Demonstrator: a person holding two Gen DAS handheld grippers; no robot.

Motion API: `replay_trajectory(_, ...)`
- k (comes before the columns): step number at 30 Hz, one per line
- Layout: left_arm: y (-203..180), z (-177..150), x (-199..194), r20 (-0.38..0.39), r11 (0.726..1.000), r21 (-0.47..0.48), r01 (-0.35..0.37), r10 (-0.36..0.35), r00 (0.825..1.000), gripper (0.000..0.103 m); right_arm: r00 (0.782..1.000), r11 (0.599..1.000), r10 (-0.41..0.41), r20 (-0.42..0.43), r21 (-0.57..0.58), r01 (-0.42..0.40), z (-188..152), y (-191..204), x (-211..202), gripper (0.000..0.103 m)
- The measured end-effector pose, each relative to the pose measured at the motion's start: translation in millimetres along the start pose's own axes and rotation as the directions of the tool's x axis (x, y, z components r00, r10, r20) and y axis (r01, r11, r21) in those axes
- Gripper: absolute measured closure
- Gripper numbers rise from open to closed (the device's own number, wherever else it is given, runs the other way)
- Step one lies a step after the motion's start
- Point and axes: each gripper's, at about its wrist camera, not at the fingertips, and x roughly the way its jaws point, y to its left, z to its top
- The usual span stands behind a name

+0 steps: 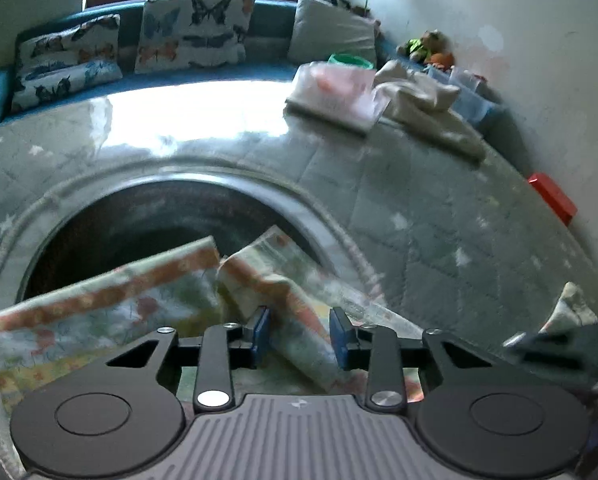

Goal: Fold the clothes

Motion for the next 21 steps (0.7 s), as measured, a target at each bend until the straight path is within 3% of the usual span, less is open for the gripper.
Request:
replay_trajectory(4, 2.9, -4.1, 0.4, 0.001, 1.0, -0.011, 0.004, -0.004, 1.0, 0.068, 0.994, 0.994, -0.097, 0.044, 0.062, 0.095, 7.2, -20.0, -22.1, 0.038)
replay_trajectory(6, 4.3, -6.2, 0.6, 0.001, 1.0, -0.017, 0.005, -0.005, 1.0, 0.068, 0.99, 0.982, -0.136, 0.022, 0.132, 0.132, 7.6, -38.1, -25.0, 0.04)
replay_trajectory(10, 5.6, -7.2, 0.9, 0.003, 0.999, -0.033, 0.009, -0.009, 1.0, 0.068, 0.99, 0.966, -0.13, -0.06, 0.219, 0.14, 2.9, -59.4, -15.2, 0.051)
replay_trajectory(13, 5.5, -7.1, 0.2, 0.007, 0.999, -0.038, 0.007, -0.006, 1.0, 0.068, 0.989, 0.969, -0.115, -0.091, 0.208, 0.132, -1.8, -55.0, -5.8, 0.066)
replay_trajectory(18, 7.9, -10.0, -10.4, 0.016, 0.998, -0.057, 0.018, -0.017, 1.0, 0.065, 0.971, 0.97, -0.216, -0.104, 0.096, 0.226, 8.5, -44.0, -2.8, 0.088)
replay_trajectory(21, 5.5, -16.7, -26.4, 0.04, 0.998, -0.039, 0.039, -0.038, 0.998, 0.06, 0.951, 0.954, -0.297, -0.089, 0.0, 0.298, 20.4, -39.1, -5.8, 0.093)
